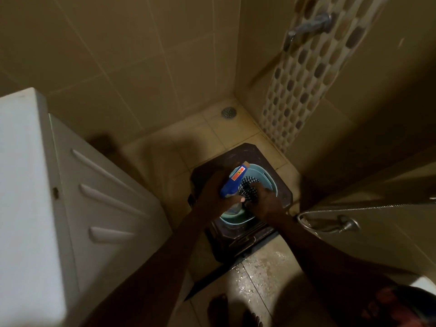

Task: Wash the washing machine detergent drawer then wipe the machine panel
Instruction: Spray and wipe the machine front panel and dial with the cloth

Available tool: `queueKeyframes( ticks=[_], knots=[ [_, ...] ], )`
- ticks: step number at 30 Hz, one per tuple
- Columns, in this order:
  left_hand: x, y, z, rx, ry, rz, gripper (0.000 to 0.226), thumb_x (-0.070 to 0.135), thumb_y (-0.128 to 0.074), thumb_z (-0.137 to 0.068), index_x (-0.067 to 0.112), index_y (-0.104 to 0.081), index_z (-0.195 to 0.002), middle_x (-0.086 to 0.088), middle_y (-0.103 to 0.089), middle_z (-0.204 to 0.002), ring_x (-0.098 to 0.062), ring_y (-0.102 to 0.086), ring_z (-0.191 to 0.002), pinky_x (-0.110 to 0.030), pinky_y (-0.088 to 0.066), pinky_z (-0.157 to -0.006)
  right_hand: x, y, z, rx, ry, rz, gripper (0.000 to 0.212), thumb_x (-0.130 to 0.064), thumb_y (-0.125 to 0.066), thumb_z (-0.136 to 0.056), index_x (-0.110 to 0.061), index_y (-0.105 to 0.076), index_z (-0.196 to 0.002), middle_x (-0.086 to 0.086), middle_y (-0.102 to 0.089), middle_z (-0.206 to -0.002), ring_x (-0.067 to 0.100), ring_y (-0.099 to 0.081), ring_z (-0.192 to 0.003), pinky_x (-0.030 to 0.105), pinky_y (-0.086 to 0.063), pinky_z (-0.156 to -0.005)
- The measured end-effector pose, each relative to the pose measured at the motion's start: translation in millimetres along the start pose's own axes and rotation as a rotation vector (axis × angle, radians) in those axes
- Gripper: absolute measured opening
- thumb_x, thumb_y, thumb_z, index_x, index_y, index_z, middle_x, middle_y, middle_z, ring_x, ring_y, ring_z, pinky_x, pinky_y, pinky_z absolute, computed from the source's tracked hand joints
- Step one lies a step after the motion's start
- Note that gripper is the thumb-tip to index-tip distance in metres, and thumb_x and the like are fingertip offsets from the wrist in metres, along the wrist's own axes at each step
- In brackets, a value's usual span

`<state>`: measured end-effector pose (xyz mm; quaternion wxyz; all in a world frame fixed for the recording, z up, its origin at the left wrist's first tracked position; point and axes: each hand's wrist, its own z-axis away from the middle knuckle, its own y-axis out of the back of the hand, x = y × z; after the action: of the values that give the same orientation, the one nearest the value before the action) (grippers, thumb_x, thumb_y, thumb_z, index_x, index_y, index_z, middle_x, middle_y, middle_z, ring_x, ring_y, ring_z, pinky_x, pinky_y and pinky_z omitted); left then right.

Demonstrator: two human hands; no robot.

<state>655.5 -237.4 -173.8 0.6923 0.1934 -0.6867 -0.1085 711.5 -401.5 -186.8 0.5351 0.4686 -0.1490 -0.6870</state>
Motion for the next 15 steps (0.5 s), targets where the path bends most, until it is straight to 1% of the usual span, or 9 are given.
queueKeyframes(
  ticks=[2, 3, 4, 6, 8, 11, 13, 14, 15],
  knots=[
    [1, -1, -2, -0.044, -0.021, 0.006, 0.066, 0.016, -0.080, -0.071, 0.005, -0.053, -0.130, 0.004, -0.059, -0.113, 0.000, -0.057, -0.103, -0.011, -0.046, -0.091, 3, -10, -9, -0.032, 0.016, 0.052, 0.060, -0.022, -0.066, -0.086, -0.029, -0.042, -0.141, 0.013, -0.051, -0.139, 0.030, -0.053, -0.122, 0.035, -0.047, -0.097],
    [2, -2, -4, -0.055, -0.036, -0.008, 0.068, 0.022, -0.077, -0.072, 0.001, -0.052, -0.131, -0.006, -0.062, -0.115, -0.007, -0.058, -0.104, -0.012, -0.047, -0.093, 5, -15, -14, -0.053, 0.017, 0.092, 0.056, -0.025, -0.064, -0.086, -0.035, -0.045, -0.138, 0.011, -0.051, -0.137, 0.030, -0.054, -0.120, 0.036, -0.049, -0.097],
    [2, -3, -6, -0.059, -0.053, -0.029, 0.069, 0.025, -0.075, -0.072, -0.004, -0.053, -0.131, -0.015, -0.064, -0.115, -0.016, -0.061, -0.105, -0.016, -0.049, -0.094, 8, -21, -19, -0.074, 0.013, 0.127, 0.053, -0.028, -0.062, -0.087, -0.039, -0.046, -0.135, 0.010, -0.053, -0.135, 0.030, -0.056, -0.118, 0.039, -0.050, -0.097],
    [1, -5, -11, -0.029, -0.082, -0.083, 0.065, 0.021, -0.077, -0.072, -0.007, -0.056, -0.126, -0.023, -0.065, -0.113, -0.027, -0.064, -0.103, -0.034, -0.054, -0.094, 12, -29, -27, -0.098, 0.003, 0.207, 0.046, -0.033, -0.060, -0.088, -0.040, -0.048, -0.132, 0.009, -0.055, -0.130, 0.030, -0.057, -0.116, 0.043, -0.051, -0.096],
    [-2, -8, -15, 0.021, -0.117, -0.106, 0.053, 0.009, -0.078, -0.073, -0.003, -0.059, -0.121, -0.019, -0.066, -0.109, -0.023, -0.065, -0.099, -0.042, -0.055, -0.092, 16, -36, -33, -0.093, 0.008, 0.235, 0.046, -0.037, -0.062, -0.087, -0.036, -0.050, -0.131, 0.009, -0.057, -0.128, 0.030, -0.057, -0.116, 0.044, -0.051, -0.096],
    [-11, -13, -20, 0.099, -0.109, -0.006, 0.042, 0.001, -0.074, -0.076, 0.003, -0.059, -0.115, -0.010, -0.063, -0.105, -0.017, -0.064, -0.095, -0.038, -0.055, -0.090, 18, -39, -37, -0.030, 0.007, 0.215, 0.046, -0.034, -0.068, -0.084, -0.025, -0.056, -0.128, 0.008, -0.061, -0.124, 0.026, -0.060, -0.111, 0.039, -0.054, -0.091],
    [-10, -16, -21, 0.173, -0.075, 0.042, 0.040, -0.002, -0.072, -0.077, 0.006, -0.059, -0.114, -0.010, -0.062, -0.099, -0.014, -0.062, -0.087, -0.029, -0.054, -0.083, 18, -37, -39, 0.022, -0.003, 0.140, 0.038, -0.028, -0.071, -0.083, -0.017, -0.061, -0.118, 0.008, -0.065, -0.117, 0.023, -0.063, -0.105, 0.037, -0.056, -0.087],
    [-9, -18, -22, 0.204, -0.071, 0.055, 0.038, -0.005, -0.071, -0.078, 0.004, -0.060, -0.113, -0.011, -0.062, -0.099, -0.013, -0.063, -0.084, -0.024, -0.053, -0.081, 16, -35, -37, 0.054, -0.008, 0.074, 0.034, -0.024, -0.073, -0.082, -0.014, -0.062, -0.113, 0.009, -0.067, -0.114, 0.023, -0.064, -0.103, 0.037, -0.056, -0.086],
    [-8, -18, -23, 0.231, -0.063, 0.063, 0.036, -0.008, -0.070, -0.078, 0.000, -0.061, -0.112, -0.011, -0.063, -0.098, -0.008, -0.063, -0.081, -0.016, -0.052, -0.078, 12, -31, -36, 0.102, -0.017, -0.006, 0.031, -0.021, -0.073, -0.081, -0.012, -0.064, -0.110, 0.008, -0.068, -0.110, 0.023, -0.064, -0.100, 0.037, -0.055, -0.085]
  ],
)
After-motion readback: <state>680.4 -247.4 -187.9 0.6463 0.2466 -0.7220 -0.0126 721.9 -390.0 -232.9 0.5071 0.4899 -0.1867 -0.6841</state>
